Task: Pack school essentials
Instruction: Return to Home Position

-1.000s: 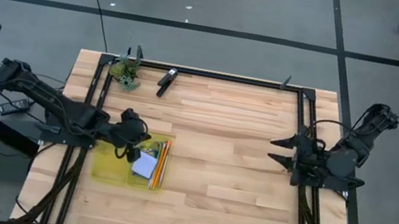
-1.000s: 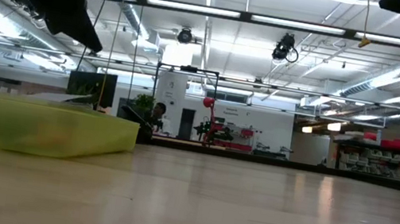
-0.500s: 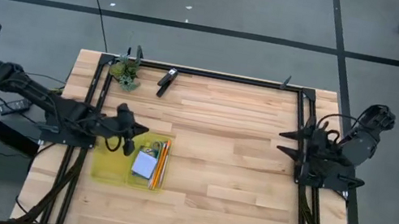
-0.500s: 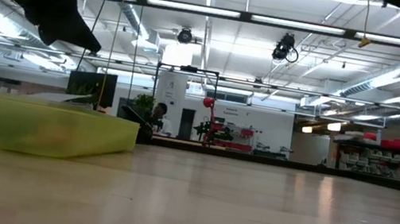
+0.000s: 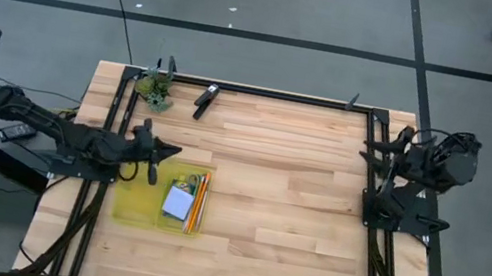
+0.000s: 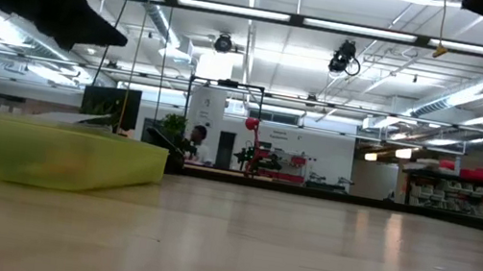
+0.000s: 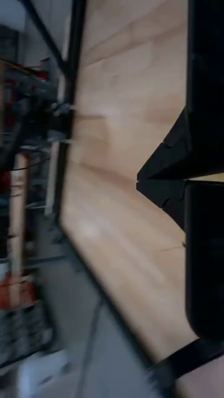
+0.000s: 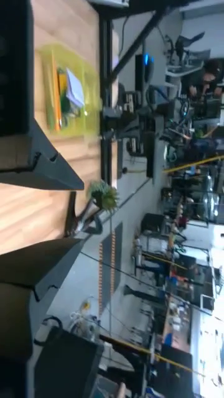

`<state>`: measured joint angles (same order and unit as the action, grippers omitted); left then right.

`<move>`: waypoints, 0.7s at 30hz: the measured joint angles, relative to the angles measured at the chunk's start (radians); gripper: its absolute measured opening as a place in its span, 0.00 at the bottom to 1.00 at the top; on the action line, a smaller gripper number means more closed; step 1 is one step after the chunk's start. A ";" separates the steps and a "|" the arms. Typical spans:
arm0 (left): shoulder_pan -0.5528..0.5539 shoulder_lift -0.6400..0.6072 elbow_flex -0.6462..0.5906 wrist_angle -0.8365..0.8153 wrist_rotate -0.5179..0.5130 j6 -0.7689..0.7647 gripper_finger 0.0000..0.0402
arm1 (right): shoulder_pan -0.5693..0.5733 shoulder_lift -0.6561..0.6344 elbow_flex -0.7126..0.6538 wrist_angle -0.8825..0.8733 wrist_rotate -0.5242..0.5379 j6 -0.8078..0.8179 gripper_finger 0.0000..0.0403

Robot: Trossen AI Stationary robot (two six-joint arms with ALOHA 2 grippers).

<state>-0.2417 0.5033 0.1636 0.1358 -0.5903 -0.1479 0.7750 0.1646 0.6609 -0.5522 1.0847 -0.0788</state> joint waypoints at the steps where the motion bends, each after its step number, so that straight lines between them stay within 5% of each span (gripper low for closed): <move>1: 0.012 -0.014 -0.008 0.025 0.001 0.038 0.01 | 0.000 -0.015 0.000 0.000 0.003 -0.014 0.34; 10: 0.152 -0.162 -0.012 0.109 0.095 0.284 0.01 | 0.000 -0.095 -0.005 0.005 0.027 -0.025 0.22; 21: 0.283 -0.231 -0.061 0.099 0.303 0.236 0.01 | 0.000 -0.094 -0.207 0.204 0.094 0.026 0.11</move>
<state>0.0418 0.2725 0.1029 0.2347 -0.2874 0.0885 0.7748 0.0704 0.4538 -0.3477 1.1785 -0.0531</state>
